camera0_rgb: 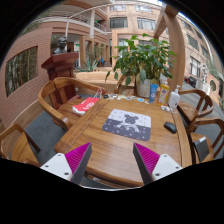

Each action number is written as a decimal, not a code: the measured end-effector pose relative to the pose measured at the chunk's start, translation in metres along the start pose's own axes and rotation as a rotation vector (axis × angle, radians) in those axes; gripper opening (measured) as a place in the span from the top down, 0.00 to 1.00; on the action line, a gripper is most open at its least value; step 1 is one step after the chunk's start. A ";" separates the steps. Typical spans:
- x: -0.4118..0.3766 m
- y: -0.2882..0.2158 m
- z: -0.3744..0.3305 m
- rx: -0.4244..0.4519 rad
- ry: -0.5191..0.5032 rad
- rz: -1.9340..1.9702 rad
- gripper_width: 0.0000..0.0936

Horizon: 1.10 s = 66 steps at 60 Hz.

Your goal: Arrange mouse

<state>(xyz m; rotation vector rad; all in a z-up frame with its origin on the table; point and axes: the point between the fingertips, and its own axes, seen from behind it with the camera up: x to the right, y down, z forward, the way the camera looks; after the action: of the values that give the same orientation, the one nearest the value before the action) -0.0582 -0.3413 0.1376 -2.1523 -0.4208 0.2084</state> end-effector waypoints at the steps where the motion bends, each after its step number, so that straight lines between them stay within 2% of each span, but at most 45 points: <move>1: 0.010 0.006 0.006 -0.011 0.008 0.005 0.09; 12: 0.136 0.057 0.050 -0.087 0.170 0.051 0.09; 20: 0.230 0.058 0.073 -0.060 0.294 0.097 0.09; 29: 0.310 0.041 0.112 -0.028 0.370 0.127 0.09; 46: 0.368 0.028 0.202 -0.069 0.356 0.114 0.09; 53: 0.379 0.017 0.227 -0.061 0.354 0.081 0.09; 60: 0.386 0.003 0.249 -0.050 0.355 0.071 0.11; 66: 0.393 -0.005 0.264 -0.047 0.341 0.091 0.17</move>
<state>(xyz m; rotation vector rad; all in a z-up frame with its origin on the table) 0.2262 0.0087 -0.0075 -2.2009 -0.1324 -0.1199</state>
